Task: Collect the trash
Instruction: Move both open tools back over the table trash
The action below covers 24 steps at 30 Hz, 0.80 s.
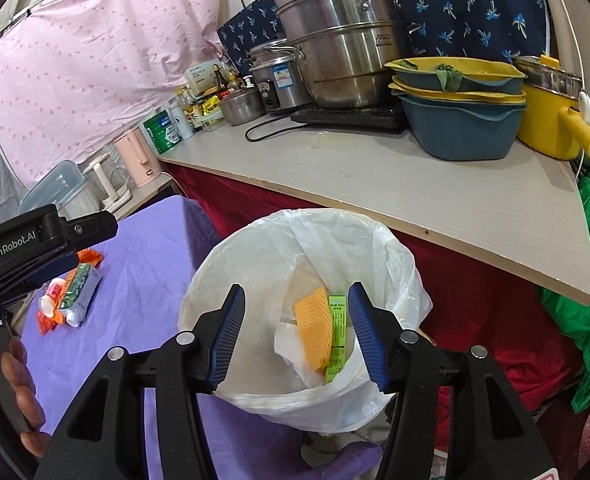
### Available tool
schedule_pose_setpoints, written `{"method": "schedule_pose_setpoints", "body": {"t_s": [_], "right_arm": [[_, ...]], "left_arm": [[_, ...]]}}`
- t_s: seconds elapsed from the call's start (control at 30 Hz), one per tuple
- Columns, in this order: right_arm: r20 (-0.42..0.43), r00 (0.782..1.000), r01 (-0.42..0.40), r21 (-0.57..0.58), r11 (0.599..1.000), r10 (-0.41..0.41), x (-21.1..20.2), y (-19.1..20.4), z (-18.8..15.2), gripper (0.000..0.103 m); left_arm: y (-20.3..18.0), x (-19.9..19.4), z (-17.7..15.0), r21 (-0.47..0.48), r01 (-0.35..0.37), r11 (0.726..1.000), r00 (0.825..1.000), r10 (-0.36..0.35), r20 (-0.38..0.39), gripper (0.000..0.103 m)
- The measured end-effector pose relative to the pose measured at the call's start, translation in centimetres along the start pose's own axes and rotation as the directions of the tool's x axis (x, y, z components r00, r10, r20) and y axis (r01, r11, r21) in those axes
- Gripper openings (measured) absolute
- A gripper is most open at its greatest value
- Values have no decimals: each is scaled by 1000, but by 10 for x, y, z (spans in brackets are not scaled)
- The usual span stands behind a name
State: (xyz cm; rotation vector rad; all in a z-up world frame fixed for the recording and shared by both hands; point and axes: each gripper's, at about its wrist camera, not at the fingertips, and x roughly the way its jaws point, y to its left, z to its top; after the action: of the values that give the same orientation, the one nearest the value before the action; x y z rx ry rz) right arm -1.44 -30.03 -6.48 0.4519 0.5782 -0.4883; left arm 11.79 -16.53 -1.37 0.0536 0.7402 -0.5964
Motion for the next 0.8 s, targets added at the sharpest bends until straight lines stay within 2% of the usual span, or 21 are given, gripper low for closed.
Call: {"method": "schedule_pose_setpoints", "body": {"t_s": [0.17, 0.8], "right_arm": [[5, 1000, -10, -22, 1000, 11, -3, 13, 1, 54], [-15, 996, -84, -162, 983, 83, -3, 100, -8, 56]], "left_arm": [[13, -9, -1, -19, -20, 1000, 1000, 20, 17, 75], [104, -45, -8, -145, -111, 983, 992, 119, 50, 75]]}}
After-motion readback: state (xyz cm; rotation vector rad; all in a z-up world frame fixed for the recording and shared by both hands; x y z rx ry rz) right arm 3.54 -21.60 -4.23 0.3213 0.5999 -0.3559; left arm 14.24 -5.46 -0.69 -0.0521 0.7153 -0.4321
